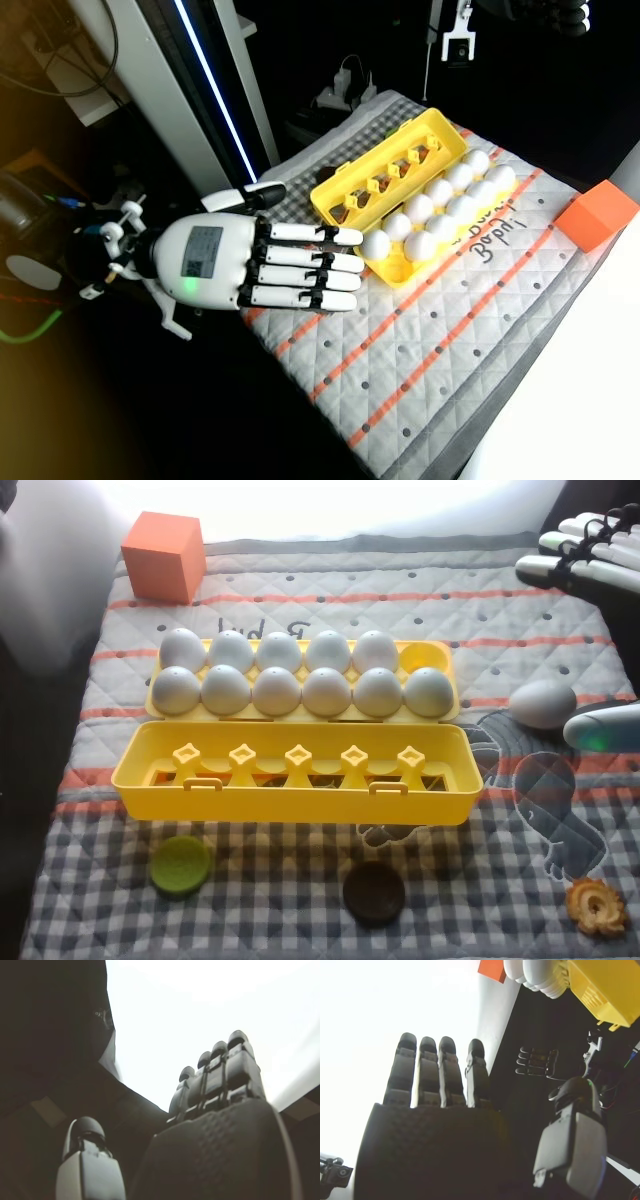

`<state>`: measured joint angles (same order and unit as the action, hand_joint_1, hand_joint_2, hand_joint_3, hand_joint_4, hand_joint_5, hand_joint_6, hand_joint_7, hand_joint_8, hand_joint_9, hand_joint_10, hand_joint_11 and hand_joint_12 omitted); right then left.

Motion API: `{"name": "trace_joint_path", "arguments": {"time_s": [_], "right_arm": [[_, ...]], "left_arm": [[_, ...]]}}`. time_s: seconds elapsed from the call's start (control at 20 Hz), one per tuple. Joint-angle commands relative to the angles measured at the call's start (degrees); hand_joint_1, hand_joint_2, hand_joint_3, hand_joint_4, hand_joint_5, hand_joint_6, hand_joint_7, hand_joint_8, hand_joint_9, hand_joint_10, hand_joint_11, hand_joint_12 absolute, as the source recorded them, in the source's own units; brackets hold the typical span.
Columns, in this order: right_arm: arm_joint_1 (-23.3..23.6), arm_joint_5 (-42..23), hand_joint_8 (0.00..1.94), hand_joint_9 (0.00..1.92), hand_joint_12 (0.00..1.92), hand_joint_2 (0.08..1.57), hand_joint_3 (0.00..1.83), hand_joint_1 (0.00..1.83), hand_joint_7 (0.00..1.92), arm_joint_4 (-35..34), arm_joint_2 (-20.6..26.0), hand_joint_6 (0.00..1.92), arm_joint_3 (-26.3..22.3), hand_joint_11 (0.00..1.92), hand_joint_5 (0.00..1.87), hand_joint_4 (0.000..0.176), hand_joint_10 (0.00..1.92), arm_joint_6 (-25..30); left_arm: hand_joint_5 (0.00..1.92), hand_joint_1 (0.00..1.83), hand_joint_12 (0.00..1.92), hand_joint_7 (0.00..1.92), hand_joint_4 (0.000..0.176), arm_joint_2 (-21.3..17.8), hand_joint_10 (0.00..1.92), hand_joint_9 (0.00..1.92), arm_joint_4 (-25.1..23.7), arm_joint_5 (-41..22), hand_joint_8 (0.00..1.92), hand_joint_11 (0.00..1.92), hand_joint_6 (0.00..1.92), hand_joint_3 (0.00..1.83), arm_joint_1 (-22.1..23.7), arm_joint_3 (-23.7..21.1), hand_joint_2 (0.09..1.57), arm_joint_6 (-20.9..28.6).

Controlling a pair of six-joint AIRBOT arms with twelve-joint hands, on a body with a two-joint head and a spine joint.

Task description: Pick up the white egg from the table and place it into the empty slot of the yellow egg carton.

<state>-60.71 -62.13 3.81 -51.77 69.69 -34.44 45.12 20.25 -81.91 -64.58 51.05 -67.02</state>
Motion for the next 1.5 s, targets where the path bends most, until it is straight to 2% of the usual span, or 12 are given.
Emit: {"name": "trace_joint_path", "arguments": {"time_s": [0.0,0.3,0.5,0.6,0.7,0.8,0.85,0.9,1.0,1.25,1.4,1.45], "right_arm": [[0.35,-6.71,0.00,0.00,0.00,0.79,0.02,0.14,0.05,-1.97,0.05,0.01,0.39,0.00,0.12,0.053,0.00,0.22],[0.35,-6.05,0.00,0.00,0.00,0.80,0.01,0.19,0.05,-2.07,-0.41,0.01,1.28,0.00,0.13,0.044,0.00,0.22],[0.36,-4.67,0.01,0.05,0.01,0.80,0.00,0.25,0.08,-2.54,-0.93,0.01,2.59,0.03,0.16,0.054,0.02,0.22],[0.38,-4.65,0.02,0.10,0.04,0.80,0.00,0.29,0.13,-2.89,-1.04,0.01,2.86,0.09,0.17,0.021,0.03,0.23],[0.47,-4.51,0.01,0.17,0.08,0.79,0.00,0.30,0.18,-2.96,-1.23,0.00,3.15,0.16,0.18,0.017,0.02,0.33],[0.95,-3.66,0.01,0.16,0.08,0.79,0.00,0.39,0.20,-2.93,-2.08,0.01,3.92,0.15,0.20,0.024,0.01,0.59],[1.22,-3.33,0.01,0.19,0.23,0.79,0.00,0.47,0.23,-2.92,-2.48,0.01,4.28,0.11,0.23,0.004,0.01,0.60],[1.68,-2.68,0.00,0.20,0.44,0.79,0.00,0.50,0.24,-2.87,-3.22,0.00,4.97,0.04,0.23,0.009,0.00,0.67],[2.50,-1.74,0.01,0.29,0.56,0.78,0.00,0.57,0.33,-2.71,-4.66,0.00,6.39,0.06,0.28,0.000,0.01,1.52],[3.33,-0.34,0.01,0.54,0.53,0.79,0.00,0.87,0.60,-0.74,-9.12,0.01,12.19,0.28,0.45,0.000,0.02,9.95],[3.86,1.13,0.00,0.62,0.34,0.81,0.00,0.91,0.70,0.21,-9.27,0.00,12.28,0.42,0.56,0.000,0.00,9.08],[4.00,1.41,0.01,0.65,0.32,0.81,0.00,0.93,0.73,0.21,-9.27,0.00,12.22,0.43,0.57,0.000,0.01,8.54]], "left_arm": [[0.00,0.00,0.00,0.00,0.064,0.01,0.00,0.00,-0.39,-7.08,0.00,0.00,0.00,0.04,0.30,0.31,0.67,0.45],[0.00,0.00,0.00,0.00,0.087,0.04,0.00,0.00,-0.41,-7.12,0.00,0.00,0.00,0.02,0.31,0.31,0.67,0.59],[0.00,0.00,0.00,0.00,0.075,0.11,0.00,0.00,-0.44,-7.57,0.00,0.00,0.00,0.02,0.31,0.35,0.68,0.88],[0.00,0.00,0.00,0.00,0.072,0.12,0.00,0.00,-0.52,-7.71,0.00,0.00,0.00,0.02,0.32,0.35,0.69,0.93],[0.00,0.00,0.00,0.00,0.059,0.09,0.00,0.00,-0.57,-7.70,0.00,0.00,0.00,0.02,0.35,0.37,0.70,1.00],[0.00,0.00,0.00,0.00,0.082,0.14,0.00,0.00,-0.57,-7.74,0.00,0.00,0.00,0.01,0.38,0.39,0.69,1.03],[0.00,0.00,0.00,0.00,0.082,0.13,0.00,0.00,-0.57,-7.74,0.00,0.00,0.00,0.02,0.38,0.38,0.70,1.04],[0.00,0.00,0.00,0.00,0.083,0.12,0.00,0.00,-0.56,-7.74,0.00,0.00,0.00,0.02,0.38,0.39,0.70,1.07],[0.00,0.00,0.00,0.00,0.099,0.28,0.00,0.00,-0.56,-7.80,0.00,0.00,0.00,0.01,0.39,0.43,0.70,1.07],[0.00,0.00,0.00,0.00,0.100,0.50,0.00,0.00,-0.53,-7.95,0.00,0.00,0.00,0.01,0.38,0.58,0.70,1.44],[0.00,0.00,0.00,0.00,0.114,0.40,0.00,0.00,-0.52,-8.07,0.00,0.00,0.00,0.00,0.27,0.48,0.68,1.46],[0.00,0.00,0.00,0.00,0.105,0.42,0.00,0.00,-0.52,-8.05,0.00,0.00,0.00,0.01,0.26,0.50,0.70,1.46]]}}
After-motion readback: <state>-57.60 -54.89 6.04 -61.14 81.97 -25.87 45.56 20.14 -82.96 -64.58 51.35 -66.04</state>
